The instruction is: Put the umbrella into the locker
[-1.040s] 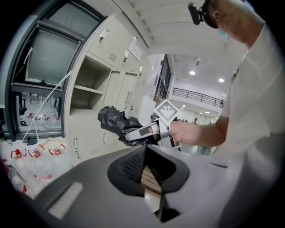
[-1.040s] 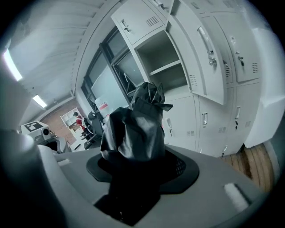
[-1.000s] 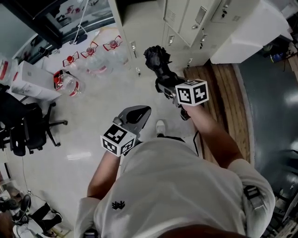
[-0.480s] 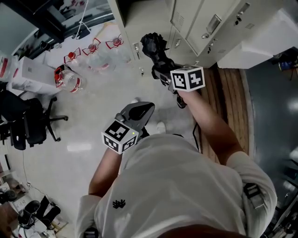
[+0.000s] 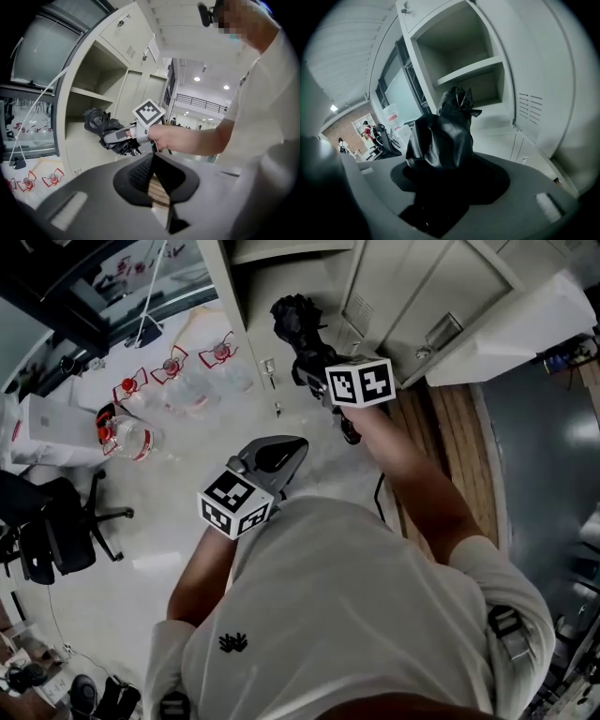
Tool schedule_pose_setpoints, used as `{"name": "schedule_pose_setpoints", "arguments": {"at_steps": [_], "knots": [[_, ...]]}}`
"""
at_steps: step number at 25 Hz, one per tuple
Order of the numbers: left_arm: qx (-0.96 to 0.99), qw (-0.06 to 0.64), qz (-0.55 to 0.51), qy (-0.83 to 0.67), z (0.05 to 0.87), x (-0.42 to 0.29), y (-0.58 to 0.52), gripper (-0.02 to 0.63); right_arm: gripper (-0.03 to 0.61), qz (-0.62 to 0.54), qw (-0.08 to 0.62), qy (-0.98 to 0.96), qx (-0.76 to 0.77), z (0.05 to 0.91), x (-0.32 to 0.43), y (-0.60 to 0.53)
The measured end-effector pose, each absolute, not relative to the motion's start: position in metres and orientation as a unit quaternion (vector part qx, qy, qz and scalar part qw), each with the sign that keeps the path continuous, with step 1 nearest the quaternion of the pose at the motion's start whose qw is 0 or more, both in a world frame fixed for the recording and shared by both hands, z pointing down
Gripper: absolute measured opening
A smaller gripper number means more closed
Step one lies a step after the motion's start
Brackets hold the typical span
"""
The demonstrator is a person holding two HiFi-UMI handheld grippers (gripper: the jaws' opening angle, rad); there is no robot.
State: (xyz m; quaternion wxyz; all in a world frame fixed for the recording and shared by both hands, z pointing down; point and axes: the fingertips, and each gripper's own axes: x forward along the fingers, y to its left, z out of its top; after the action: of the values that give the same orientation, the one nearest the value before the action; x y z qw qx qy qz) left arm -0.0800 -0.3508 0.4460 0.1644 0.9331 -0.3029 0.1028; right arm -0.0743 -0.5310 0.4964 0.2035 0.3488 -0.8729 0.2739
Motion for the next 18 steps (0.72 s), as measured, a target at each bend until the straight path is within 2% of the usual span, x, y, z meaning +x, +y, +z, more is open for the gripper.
{"name": "schedule_pose_setpoints", "arguments": {"at_steps": [18], "knots": [[0.952, 0.144, 0.121, -0.242, 0.437, -0.154, -0.453, 0.055, 0.239, 0.248, 0.215, -0.834, 0.444, 0.496, -0.128, -0.693]]}}
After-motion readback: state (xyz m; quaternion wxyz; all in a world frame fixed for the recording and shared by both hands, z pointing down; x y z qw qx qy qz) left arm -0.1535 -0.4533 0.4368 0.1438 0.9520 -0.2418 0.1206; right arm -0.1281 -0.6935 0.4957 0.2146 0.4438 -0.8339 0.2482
